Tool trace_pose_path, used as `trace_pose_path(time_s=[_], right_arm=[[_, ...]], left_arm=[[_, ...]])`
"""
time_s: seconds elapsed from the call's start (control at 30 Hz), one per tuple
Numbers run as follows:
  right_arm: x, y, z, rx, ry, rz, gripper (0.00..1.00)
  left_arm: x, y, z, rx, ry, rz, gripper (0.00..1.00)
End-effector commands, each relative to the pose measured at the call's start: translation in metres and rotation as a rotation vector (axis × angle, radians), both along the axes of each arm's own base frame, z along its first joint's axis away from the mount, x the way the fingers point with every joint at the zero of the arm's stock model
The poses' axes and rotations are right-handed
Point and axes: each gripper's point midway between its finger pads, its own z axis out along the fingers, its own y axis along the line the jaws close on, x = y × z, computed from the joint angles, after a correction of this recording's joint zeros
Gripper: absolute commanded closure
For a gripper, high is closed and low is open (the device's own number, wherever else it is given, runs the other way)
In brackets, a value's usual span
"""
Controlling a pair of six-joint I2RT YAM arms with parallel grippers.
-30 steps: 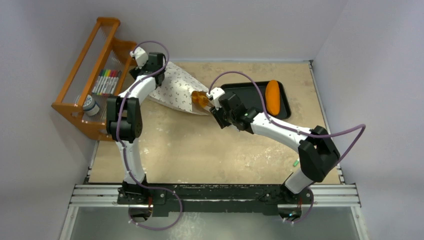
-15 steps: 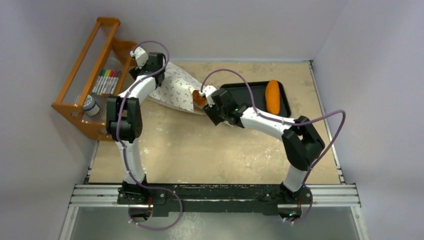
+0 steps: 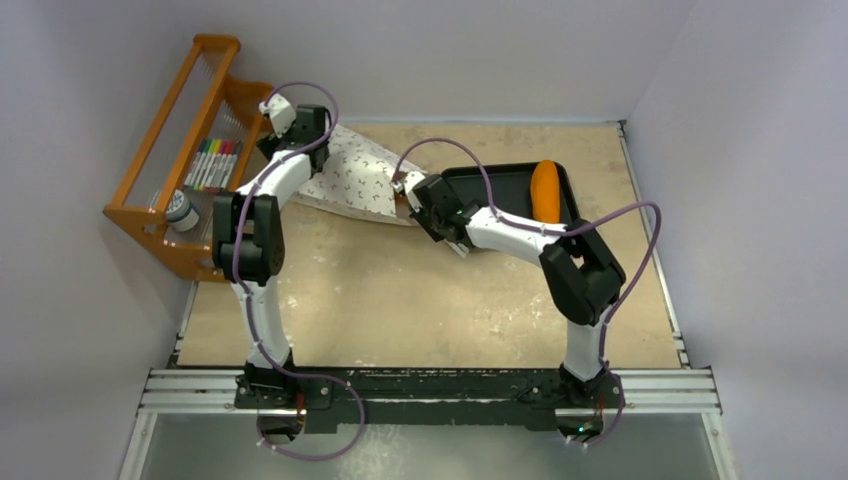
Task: Take the fake bread out of the paper bag
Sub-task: Take out the fake bread from the paper bag.
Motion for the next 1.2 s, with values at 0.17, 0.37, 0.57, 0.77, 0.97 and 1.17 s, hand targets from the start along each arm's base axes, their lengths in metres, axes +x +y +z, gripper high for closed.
trace_pose_path(time_s=[0.17, 0.37, 0.57, 0.77, 0.97, 1.17], right_arm=[[0.016, 0.012, 0.066, 0.1, -0.101, -0.041, 1.0], [-0.01, 0.021, 0.099, 0.189, -0.084, -0.018, 1.0], [-0.039, 0.029, 0.119, 0.266, -0.06, 0.01, 1.0], [-0.062, 0.027, 0.128, 0.303, -0.031, -0.005, 1.0], [-0.073, 0.002, 0.128, 0.268, -0.024, -0.083, 1.0], [-0.089, -0.022, 0.129, 0.246, 0.005, -0.143, 1.0]], left_arm=[[-0.018, 0.011, -0.017, 0.052, 0.12, 0.005, 0.0], [-0.007, 0.006, 0.015, 0.04, 0.034, 0.009, 0.0], [-0.013, 0.007, 0.064, 0.044, -0.059, 0.031, 0.0], [-0.033, 0.004, 0.102, 0.036, -0.153, 0.046, 0.0], [-0.038, -0.007, 0.117, 0.036, -0.181, 0.029, 0.0], [-0.05, -0.018, 0.104, 0.053, -0.144, 0.009, 0.0]])
